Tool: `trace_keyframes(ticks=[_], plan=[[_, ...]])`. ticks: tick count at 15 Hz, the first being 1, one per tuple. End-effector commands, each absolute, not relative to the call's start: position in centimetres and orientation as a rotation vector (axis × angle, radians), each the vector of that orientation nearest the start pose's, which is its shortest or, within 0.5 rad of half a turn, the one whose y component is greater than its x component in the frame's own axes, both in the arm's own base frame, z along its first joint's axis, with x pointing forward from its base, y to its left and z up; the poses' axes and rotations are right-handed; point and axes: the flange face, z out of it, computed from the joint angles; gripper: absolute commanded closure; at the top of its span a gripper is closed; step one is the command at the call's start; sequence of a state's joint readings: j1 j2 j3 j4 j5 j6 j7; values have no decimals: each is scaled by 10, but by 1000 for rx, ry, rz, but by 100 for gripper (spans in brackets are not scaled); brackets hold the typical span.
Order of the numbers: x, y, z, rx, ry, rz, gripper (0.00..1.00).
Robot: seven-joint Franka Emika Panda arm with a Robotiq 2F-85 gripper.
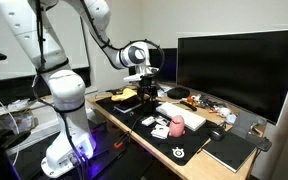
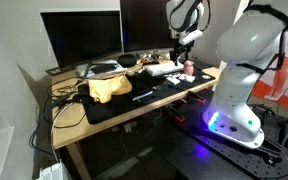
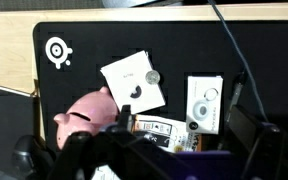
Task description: Pick the coin and put it in the pig saving box
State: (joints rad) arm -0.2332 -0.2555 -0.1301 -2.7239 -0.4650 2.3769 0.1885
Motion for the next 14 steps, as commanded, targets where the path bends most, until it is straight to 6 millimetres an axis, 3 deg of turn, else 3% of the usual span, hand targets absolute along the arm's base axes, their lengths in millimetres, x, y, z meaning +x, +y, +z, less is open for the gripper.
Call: trace_keyframes(ticks=[1, 14], plan=[[339, -138, 273, -3440, 313, 183, 0], [337, -136, 224, -3586, 196, 145, 0]])
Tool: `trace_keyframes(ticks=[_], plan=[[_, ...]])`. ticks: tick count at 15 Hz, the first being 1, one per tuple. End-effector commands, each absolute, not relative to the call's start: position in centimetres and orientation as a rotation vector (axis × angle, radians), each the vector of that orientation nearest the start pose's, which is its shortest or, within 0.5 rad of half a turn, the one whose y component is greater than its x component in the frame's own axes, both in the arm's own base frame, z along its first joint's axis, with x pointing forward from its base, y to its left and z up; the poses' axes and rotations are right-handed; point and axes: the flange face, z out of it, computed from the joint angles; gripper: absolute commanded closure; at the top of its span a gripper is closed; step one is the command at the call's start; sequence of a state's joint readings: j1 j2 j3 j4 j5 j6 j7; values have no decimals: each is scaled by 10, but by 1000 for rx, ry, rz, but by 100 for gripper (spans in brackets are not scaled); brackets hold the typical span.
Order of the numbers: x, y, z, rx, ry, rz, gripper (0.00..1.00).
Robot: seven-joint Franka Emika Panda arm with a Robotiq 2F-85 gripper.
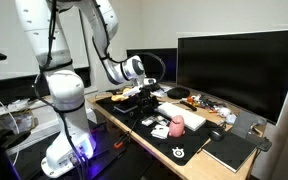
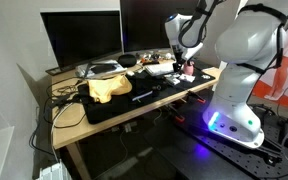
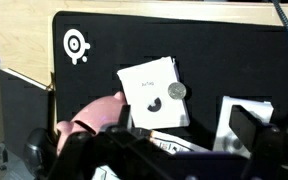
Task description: Pick the coin and put it in the pig saving box
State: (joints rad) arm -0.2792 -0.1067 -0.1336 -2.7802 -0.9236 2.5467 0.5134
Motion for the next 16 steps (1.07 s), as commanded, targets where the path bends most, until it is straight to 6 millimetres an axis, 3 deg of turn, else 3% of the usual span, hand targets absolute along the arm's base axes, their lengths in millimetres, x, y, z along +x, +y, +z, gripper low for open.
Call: trace_keyframes(ticks=[1, 16], plan=[[338, -135, 227, -3583, 195, 173, 0], [330, -147, 220, -3636, 215, 149, 0]])
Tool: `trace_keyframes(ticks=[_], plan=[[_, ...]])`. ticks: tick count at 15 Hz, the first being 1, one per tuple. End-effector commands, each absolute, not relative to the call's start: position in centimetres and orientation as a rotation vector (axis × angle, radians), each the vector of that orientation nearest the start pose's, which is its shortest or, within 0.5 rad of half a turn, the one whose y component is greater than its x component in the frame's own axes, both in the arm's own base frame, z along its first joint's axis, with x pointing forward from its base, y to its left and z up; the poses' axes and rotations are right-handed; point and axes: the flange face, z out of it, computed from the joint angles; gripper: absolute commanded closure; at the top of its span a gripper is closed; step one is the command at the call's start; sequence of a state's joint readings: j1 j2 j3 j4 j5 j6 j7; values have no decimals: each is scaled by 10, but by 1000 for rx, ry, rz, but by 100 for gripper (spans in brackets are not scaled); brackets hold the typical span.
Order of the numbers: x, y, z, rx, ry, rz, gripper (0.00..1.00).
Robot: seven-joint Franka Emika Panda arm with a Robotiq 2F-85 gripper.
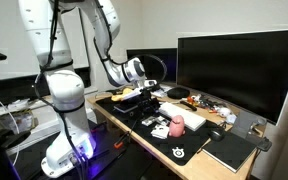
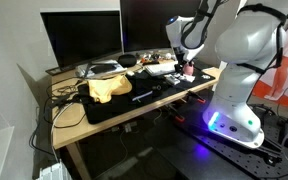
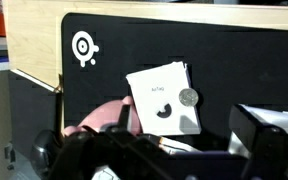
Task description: Pick the coin and put it in the pig saving box
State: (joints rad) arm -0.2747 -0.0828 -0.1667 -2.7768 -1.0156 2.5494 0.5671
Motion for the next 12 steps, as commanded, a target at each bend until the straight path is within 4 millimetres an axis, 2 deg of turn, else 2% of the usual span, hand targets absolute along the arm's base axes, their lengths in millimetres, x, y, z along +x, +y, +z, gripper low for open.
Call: trace_keyframes(ticks=[1, 12], plan=[[329, -148, 218, -3644, 215, 150, 0], [322, -132, 185, -3742, 127, 171, 0]])
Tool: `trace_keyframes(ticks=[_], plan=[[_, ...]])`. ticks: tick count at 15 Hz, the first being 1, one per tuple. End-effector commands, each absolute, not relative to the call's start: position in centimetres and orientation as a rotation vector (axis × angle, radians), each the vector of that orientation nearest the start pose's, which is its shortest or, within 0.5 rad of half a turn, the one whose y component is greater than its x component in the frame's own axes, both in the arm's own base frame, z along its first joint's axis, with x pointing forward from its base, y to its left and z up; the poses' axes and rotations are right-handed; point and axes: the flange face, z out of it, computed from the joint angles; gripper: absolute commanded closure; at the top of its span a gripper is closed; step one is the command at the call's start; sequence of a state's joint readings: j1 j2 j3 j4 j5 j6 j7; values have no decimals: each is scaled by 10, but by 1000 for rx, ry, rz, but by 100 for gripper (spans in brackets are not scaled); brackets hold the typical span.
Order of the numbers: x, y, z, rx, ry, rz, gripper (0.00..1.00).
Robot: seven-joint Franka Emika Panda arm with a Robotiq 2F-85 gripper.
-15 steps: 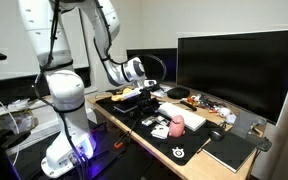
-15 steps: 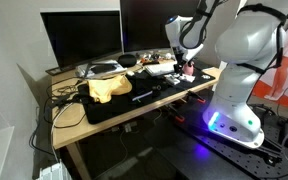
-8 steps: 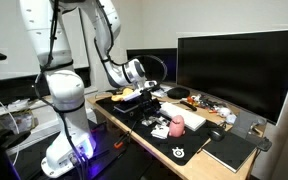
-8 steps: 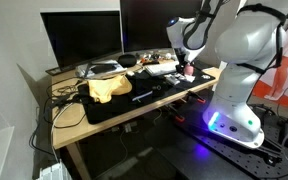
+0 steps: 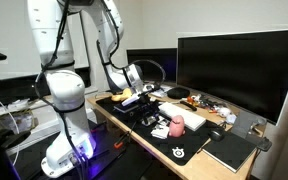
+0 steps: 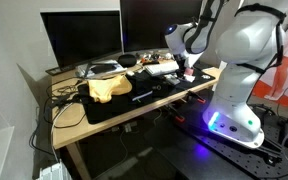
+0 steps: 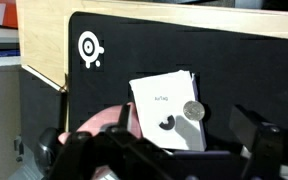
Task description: Pick the coin and put it in the pig saving box
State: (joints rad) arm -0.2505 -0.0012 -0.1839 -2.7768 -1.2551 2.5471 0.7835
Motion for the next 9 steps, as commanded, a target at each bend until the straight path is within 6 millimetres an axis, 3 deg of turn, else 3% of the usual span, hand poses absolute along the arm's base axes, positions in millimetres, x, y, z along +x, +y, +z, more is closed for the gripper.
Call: trace_keyframes(ticks=[1, 4, 7, 8, 9], plan=[[322, -130, 182, 2527, -82, -118, 0], [322, -128, 174, 2518, -79, -130, 4], [322, -128, 168, 2512, -83, -140, 21], [322, -128, 167, 2510, -83, -143, 23], [322, -128, 166, 2509, -82, -147, 19]])
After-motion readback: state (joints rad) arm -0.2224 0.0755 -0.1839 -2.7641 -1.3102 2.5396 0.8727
